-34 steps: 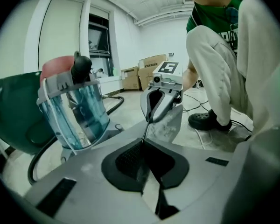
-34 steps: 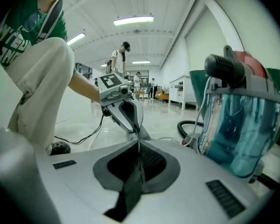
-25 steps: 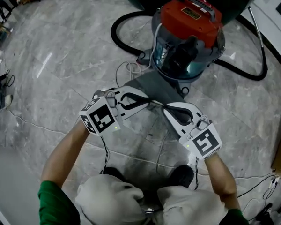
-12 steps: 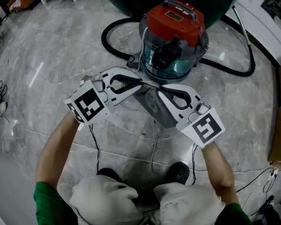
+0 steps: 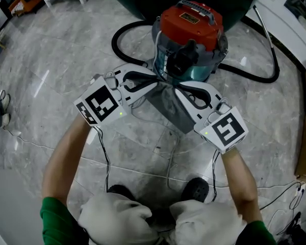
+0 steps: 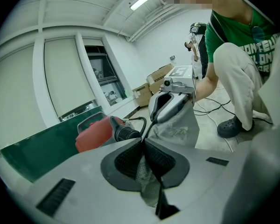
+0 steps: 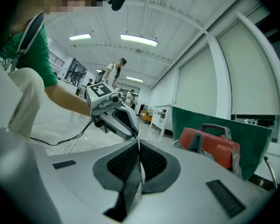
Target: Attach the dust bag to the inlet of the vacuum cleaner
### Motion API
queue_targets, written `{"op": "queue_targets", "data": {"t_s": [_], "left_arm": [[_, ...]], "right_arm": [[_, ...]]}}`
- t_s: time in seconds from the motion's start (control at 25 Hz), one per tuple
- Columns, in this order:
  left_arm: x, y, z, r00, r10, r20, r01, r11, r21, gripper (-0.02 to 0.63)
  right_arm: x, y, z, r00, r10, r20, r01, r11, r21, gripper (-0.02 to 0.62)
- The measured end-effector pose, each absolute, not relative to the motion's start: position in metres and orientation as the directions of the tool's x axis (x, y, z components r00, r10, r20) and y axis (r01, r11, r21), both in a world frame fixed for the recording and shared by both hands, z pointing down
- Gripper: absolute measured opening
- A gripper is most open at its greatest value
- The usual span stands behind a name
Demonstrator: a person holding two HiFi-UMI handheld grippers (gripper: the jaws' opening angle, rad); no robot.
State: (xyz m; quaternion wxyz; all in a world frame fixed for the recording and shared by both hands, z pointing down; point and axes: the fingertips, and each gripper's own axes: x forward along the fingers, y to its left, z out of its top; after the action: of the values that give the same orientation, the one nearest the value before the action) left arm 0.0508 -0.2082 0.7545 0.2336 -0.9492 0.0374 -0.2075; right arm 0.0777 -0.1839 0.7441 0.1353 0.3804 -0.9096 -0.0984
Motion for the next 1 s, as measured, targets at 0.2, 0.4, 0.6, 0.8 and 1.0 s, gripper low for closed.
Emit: {"op": "queue_targets", "data": {"t_s": [0.2,0.4,0.6,0.8,1.0], "left_arm": [[0.062,-0.225,0.757,0.908,-0.195,0.370,-0.004,-0.889,-0.457,0.021],[0.068,-0.235,0.756,0.902,-0.211,0.375,-0.009,-0.880,-0.475,0.021],[0.076,-0.247,0.756,0.903,-0.215,0.372,-0.014,-0.880,-0.474,0.021],[0.083,-0.254,0.753,0.909,-0.214,0.357,-0.018,-0.877,-0.480,0.021],[0.085,-0.260,0.752,0.915,-0.211,0.343,-0.026,-0.881,-0.472,0.025]], "right_arm": [[0.090,-0.200,0.749,-0.650,-0.734,0.198,-0.682,0.678,0.275,0.017],[0.096,-0.210,0.749,-0.637,-0.746,0.195,-0.694,0.664,0.276,0.018],[0.104,-0.222,0.749,-0.618,-0.765,0.180,-0.718,0.643,0.266,0.018],[0.112,-0.229,0.748,-0.617,-0.771,0.159,-0.730,0.636,0.252,0.020],[0.113,-0.233,0.745,-0.611,-0.777,0.150,-0.736,0.627,0.255,0.018]]}}
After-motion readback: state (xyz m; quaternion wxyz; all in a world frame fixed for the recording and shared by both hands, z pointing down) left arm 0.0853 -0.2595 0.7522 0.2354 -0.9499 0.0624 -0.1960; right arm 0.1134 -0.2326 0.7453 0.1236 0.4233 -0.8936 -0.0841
